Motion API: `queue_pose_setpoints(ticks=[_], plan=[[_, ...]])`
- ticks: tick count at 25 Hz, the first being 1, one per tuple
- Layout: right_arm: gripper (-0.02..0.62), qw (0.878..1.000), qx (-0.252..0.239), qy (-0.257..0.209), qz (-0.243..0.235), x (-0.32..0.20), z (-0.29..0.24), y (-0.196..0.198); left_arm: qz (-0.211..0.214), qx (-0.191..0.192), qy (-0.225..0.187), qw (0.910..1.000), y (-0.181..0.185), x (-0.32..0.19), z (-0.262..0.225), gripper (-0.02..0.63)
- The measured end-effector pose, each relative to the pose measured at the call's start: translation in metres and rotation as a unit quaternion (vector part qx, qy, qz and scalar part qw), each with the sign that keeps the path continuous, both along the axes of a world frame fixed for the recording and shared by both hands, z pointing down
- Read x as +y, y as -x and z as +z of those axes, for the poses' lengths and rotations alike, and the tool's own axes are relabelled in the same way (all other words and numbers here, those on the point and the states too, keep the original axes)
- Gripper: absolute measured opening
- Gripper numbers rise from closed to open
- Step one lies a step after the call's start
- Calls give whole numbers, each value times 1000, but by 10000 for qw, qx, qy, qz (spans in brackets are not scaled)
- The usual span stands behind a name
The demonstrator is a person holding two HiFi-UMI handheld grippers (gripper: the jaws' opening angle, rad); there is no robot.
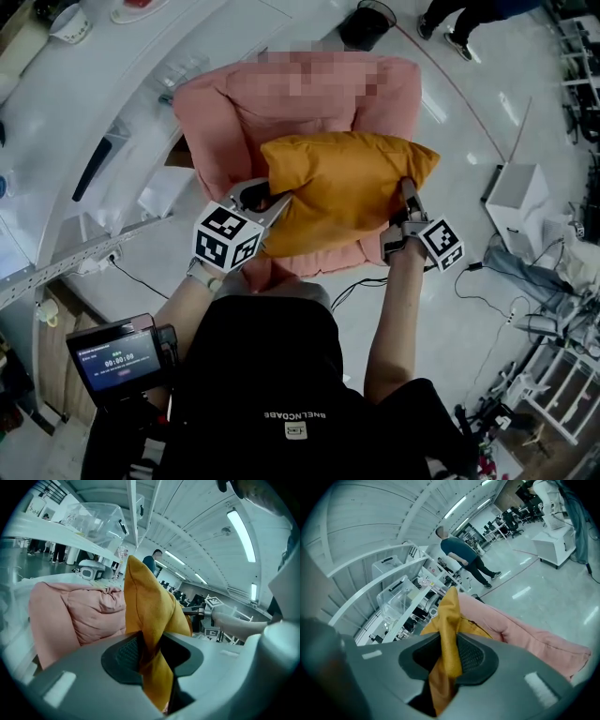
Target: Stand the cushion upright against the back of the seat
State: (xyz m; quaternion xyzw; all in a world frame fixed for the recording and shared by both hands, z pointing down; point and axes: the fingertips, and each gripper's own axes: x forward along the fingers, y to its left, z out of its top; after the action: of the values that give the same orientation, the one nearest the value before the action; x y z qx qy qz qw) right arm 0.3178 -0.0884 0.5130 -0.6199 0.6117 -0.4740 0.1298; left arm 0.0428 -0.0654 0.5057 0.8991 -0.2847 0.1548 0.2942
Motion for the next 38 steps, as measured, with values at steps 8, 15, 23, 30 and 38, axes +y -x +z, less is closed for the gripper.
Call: queue_pose_setpoints(ticks=[8,15,23,30,38], plan=[[103,9979,308,-408,-409,-29,-58,20,-236,176,-354,9989,18,-6,-36,132],[103,9923,463,-895,-716,-64,-118,49,-525,287,-793,9951,45,-24,-78,132],[104,9797,674,-1491,-1158,-113,-173,77,-832,356,-1169,9890,64,-56,-106,132],[104,9764,674,-1662,-1206,-143,-206,88,-1016,364,-1508,9827,76,-84,-139,132],[101,9742,387,-1810,-1287,-161,-211,94,-1145,216,-1567,9808,86,-107,-147,135]])
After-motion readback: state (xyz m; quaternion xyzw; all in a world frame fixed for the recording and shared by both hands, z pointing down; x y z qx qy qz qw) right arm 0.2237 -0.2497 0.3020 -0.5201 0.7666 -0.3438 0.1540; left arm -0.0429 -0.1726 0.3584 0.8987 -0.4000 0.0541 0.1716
